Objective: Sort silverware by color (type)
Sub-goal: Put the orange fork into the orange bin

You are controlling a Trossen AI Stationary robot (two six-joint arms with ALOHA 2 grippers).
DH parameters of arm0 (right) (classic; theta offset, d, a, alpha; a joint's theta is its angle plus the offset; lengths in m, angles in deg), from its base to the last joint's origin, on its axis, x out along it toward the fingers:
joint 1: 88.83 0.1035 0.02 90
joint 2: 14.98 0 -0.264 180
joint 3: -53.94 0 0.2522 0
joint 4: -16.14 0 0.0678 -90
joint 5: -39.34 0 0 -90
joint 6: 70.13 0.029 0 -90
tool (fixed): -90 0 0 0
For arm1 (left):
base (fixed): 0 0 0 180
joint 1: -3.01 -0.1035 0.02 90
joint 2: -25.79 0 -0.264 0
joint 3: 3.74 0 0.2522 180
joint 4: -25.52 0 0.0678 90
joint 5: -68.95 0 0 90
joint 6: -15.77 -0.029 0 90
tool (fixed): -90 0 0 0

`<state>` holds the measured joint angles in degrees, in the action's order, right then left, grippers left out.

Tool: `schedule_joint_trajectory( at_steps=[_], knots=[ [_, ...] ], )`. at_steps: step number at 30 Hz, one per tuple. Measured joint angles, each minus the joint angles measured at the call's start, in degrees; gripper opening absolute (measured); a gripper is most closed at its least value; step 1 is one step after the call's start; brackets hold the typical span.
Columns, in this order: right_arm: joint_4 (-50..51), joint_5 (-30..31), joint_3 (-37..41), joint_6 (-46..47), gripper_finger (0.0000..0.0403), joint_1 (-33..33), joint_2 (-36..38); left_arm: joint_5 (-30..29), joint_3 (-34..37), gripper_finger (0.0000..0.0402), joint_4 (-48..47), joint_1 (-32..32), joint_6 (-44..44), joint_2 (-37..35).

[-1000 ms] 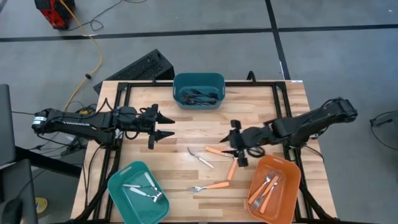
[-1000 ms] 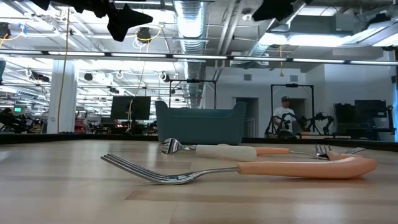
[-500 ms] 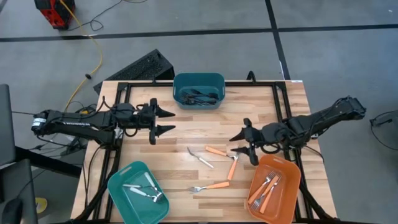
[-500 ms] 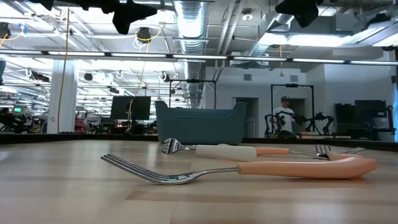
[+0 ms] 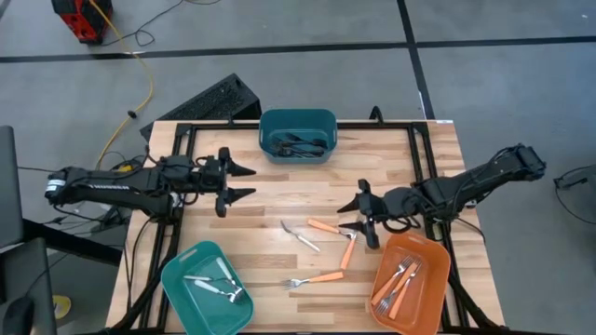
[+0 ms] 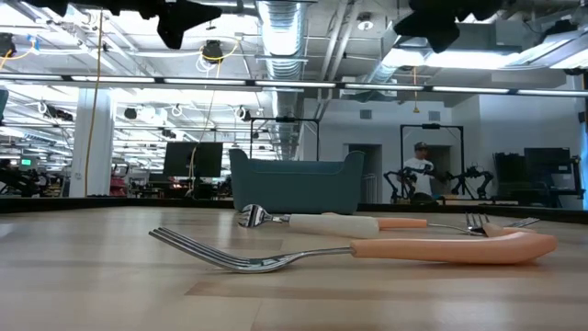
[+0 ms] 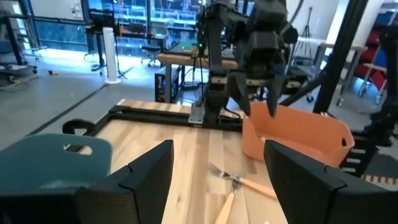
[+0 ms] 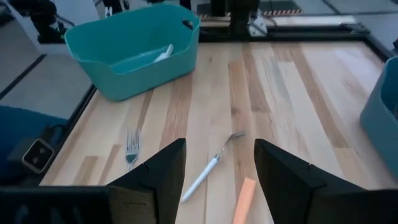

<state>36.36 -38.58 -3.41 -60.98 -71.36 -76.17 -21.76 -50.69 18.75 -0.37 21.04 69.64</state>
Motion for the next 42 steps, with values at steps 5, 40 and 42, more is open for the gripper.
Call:
schedule_joint_trajectory(
  at_steps=[5,40,42],
  knots=[
    [-0.3,0.0,0.0,-0.2,0.0214,0.0,0.0,-0.4,0.0,0.0235,-4.4,0.8,1.4,-3.1],
    [7.0,-6.8,-1.6,1.6,0.0276,5.4,-21.2,-5.8,6.4,0.0235,-0.2,4.3,5.0,-3.7],
    [7.2,-7.7,-1.7,-1.5,0.0276,6.6,-22.6,-6.2,6.4,0.0235,-0.3,4.3,5.0,-3.7]
  ],
)
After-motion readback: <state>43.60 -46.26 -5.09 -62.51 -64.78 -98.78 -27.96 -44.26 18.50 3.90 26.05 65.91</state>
